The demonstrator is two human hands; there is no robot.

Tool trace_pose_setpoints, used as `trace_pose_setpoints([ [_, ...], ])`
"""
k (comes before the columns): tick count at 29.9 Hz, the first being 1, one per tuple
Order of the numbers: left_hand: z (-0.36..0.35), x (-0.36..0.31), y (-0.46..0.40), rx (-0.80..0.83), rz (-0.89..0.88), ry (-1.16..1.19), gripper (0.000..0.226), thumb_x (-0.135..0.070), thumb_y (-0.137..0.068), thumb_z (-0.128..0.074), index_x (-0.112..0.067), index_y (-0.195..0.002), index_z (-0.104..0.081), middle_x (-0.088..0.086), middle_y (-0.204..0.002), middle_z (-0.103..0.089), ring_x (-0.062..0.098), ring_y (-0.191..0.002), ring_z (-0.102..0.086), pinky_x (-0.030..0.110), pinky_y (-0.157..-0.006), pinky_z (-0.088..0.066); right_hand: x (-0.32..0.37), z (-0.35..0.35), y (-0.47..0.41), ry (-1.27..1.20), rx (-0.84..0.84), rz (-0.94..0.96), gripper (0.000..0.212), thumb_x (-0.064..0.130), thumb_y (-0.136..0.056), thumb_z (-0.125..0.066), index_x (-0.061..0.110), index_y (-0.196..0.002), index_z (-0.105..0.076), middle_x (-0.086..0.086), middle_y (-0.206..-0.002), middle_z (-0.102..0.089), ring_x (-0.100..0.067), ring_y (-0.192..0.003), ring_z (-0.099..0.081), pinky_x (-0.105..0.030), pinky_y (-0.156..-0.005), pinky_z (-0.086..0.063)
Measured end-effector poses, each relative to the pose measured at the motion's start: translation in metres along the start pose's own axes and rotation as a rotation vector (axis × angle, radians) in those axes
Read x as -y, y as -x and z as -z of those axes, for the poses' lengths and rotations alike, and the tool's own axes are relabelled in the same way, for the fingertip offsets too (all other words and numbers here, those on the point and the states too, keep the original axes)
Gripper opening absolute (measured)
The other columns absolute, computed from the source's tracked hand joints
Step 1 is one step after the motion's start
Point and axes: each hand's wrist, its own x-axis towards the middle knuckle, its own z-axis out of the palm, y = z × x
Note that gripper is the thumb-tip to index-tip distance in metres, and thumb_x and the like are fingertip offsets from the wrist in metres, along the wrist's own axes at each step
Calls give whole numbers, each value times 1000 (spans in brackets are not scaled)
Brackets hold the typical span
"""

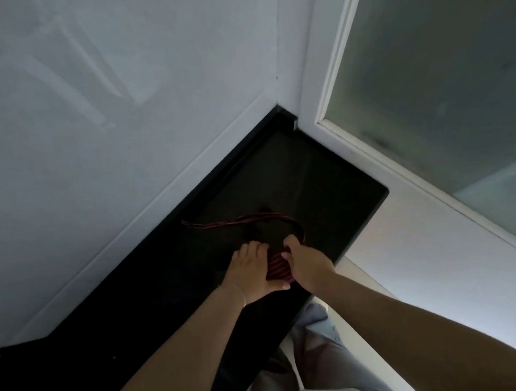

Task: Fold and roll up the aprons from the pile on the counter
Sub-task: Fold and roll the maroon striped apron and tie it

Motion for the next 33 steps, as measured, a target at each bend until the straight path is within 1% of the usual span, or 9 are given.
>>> trace_pose_setpoints([
  [2,2,-2,1,24,97,171,92,-73,-72,-59,-17,-140,-32,4,-135,-42,23,-123,-41,37,-105,-34,-4,-5,12,-61,-45,22,20,36,-102,-32,25,-118,-36,-1,-83,-59,-19,-74,-59,-36,-73,-51],
  [5,6,3,4,153,128,354,65,-60,-80,-61,-21,-130,-47,1,-125,-58,21,-113,-56,35,-96,-44,-12,-12,23,-163,-98,11,19,35,-102,-35,27,-119,-37,0,-96,-59,-18,-81,-58,-36,-77,-50],
  [8,13,5,12,158,80,289,49,-52,-89,-55,-21,-126,-50,1,-122,-60,21,-110,-58,37,-95,-45,-10,-15,32,-257,-181,48,18,33,-100,-40,27,-117,-43,3,-114,-45,-15,-87,-55,-32,-79,-49],
  [13,24,8,28,46,17,-1,45,-51,-95,-45,-14,-121,-48,8,-119,-59,27,-108,-57,39,-92,-42,0,-1,44,-307,-272,106,13,26,-99,-47,19,-111,-48,9,-117,-27,-10,-81,-53,-27,-77,-49],
  [16,42,12,40,-142,-146,-107,37,-44,-97,-44,-16,-122,-50,4,-113,-62,23,-104,-59,34,-87,-40,5,15,50,-389,-243,134,14,33,-100,-42,21,-101,-49,10,-114,-43,-10,-88,-54,-28,-83,-46],
  [18,58,19,48,-223,-246,-163,38,-44,-97,-44,-21,-127,-50,0,-115,-63,20,-106,-58,32,-88,-38,8,33,55,-465,-176,116,27,43,-102,-31,25,-96,-51,3,-98,-60,-14,-87,-59,-34,-84,-49],
  [23,107,26,68,-243,-311,-59,37,-37,-98,-47,-27,-134,-49,-6,-115,-64,13,-104,-58,27,-94,-39,5,77,64,-361,1,143,29,26,-102,-41,10,-97,-65,-8,-96,-66,-23,-96,-62,-32,-89,-45],
  [27,136,35,81,-169,-200,212,32,-35,-98,-49,-32,-130,-51,-9,-117,-63,10,-105,-59,23,-91,-43,12,110,81,-409,-106,225,17,27,-96,-55,18,-89,-68,2,-81,-69,-12,-81,-64,-26,-82,-47],
  [33,170,34,101,-333,-251,125,34,-34,-97,-50,-30,-131,-52,-6,-116,-64,12,-105,-59,23,-93,-42,41,151,103,-426,-219,281,24,35,-96,-54,17,-87,-68,0,-90,-69,-13,-87,-63,-27,-81,-47],
])
